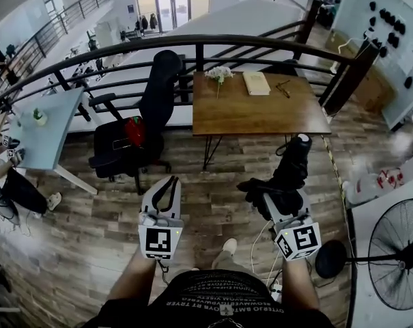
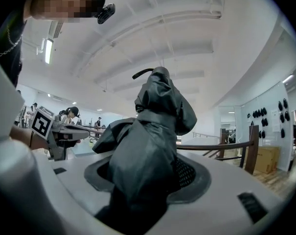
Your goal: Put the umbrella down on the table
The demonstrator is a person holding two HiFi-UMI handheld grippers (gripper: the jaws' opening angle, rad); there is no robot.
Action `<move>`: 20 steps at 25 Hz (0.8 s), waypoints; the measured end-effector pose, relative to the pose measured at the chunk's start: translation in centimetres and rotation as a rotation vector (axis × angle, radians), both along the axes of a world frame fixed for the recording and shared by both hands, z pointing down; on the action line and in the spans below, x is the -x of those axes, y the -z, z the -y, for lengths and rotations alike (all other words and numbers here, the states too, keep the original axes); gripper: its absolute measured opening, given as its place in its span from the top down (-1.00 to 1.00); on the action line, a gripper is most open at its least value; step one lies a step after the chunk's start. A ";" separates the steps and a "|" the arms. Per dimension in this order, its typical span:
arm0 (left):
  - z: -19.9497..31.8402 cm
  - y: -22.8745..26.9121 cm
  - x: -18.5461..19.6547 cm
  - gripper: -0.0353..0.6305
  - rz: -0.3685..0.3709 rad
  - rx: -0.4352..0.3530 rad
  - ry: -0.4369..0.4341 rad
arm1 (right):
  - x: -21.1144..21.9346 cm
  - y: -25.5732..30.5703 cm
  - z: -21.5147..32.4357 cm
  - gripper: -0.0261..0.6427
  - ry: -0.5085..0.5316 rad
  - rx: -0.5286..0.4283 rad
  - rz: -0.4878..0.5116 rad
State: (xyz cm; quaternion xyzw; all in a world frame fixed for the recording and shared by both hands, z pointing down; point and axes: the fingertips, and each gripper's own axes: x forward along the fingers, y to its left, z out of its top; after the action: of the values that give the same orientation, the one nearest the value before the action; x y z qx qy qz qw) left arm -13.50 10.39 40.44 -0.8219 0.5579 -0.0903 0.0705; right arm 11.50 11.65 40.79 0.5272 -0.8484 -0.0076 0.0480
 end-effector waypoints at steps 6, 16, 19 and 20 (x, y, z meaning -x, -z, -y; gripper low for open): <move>3.6 0.5 -1.6 0.76 -0.015 -0.009 0.029 | -1.3 0.1 3.5 0.11 0.038 0.008 -0.010; 7.6 1.7 -6.6 0.76 0.007 -0.040 0.076 | -6.2 1.4 8.4 0.11 0.112 -0.005 -0.017; 7.5 1.4 -7.2 0.76 -0.009 -0.034 0.098 | -7.0 1.3 9.2 0.11 0.133 -0.008 -0.009; 7.5 1.0 -7.2 0.76 -0.009 -0.024 0.106 | -7.3 1.3 9.5 0.11 0.136 -0.007 -0.002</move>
State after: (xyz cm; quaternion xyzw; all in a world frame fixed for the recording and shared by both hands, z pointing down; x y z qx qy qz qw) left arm -6.27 2.85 39.43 -0.7908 0.6020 -0.0834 0.0732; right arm 18.78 2.11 39.54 0.4684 -0.8822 -0.0145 0.0465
